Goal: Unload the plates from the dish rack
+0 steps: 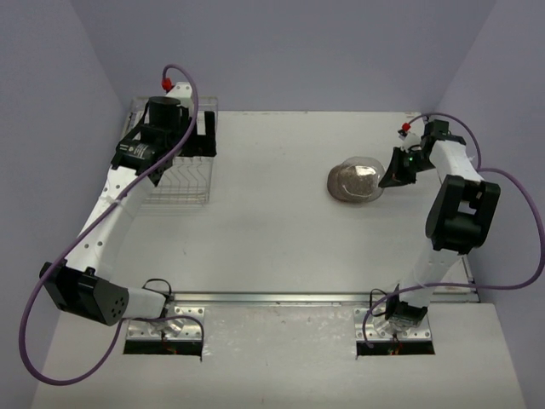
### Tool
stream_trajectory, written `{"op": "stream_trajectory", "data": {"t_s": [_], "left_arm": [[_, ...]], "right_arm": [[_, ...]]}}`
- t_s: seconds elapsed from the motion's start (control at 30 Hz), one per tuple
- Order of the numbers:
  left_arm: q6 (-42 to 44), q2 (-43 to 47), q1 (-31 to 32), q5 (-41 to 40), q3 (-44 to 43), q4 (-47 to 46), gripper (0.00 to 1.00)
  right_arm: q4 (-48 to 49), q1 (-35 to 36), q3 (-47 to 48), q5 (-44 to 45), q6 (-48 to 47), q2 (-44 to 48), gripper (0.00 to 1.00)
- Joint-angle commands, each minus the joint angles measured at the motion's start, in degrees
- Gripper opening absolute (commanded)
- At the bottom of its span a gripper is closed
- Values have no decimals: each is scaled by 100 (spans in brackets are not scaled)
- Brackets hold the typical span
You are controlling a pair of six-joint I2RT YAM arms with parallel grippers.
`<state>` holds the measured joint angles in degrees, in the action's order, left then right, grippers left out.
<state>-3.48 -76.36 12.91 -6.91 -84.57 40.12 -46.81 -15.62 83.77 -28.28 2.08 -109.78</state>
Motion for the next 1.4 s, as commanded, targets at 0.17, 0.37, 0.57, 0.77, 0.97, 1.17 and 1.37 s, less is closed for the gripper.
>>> {"op": "stream_trajectory", "data": {"t_s": [0.17, 0.37, 0.57, 0.77, 0.97, 1.17, 1.37], "left_arm": [[9, 191, -87, 13, 39, -145, 100], [-4, 184, -104, 77, 82, -171, 100], [-12, 219, -141, 146, 162, -180, 100], [-21, 237, -173, 180, 176, -181, 100], [-30, 252, -201, 216, 195, -172, 100], [-39, 262, -223, 243, 195, -180, 100], [-39, 262, -227, 264, 213, -189, 100]], "right_arm": [[-34, 6, 616, -309, 184, -415, 0], [-20, 6, 665, -328, 179, -493, 0], [-21, 6, 640, -344, 188, -555, 0], [-5, 6, 623, -333, 188, -647, 0], [-4, 6, 674, -327, 197, -719, 0], [-8, 6, 807, -357, 262, -839, 0], [31, 15, 904, -383, 363, -921, 0]]}}
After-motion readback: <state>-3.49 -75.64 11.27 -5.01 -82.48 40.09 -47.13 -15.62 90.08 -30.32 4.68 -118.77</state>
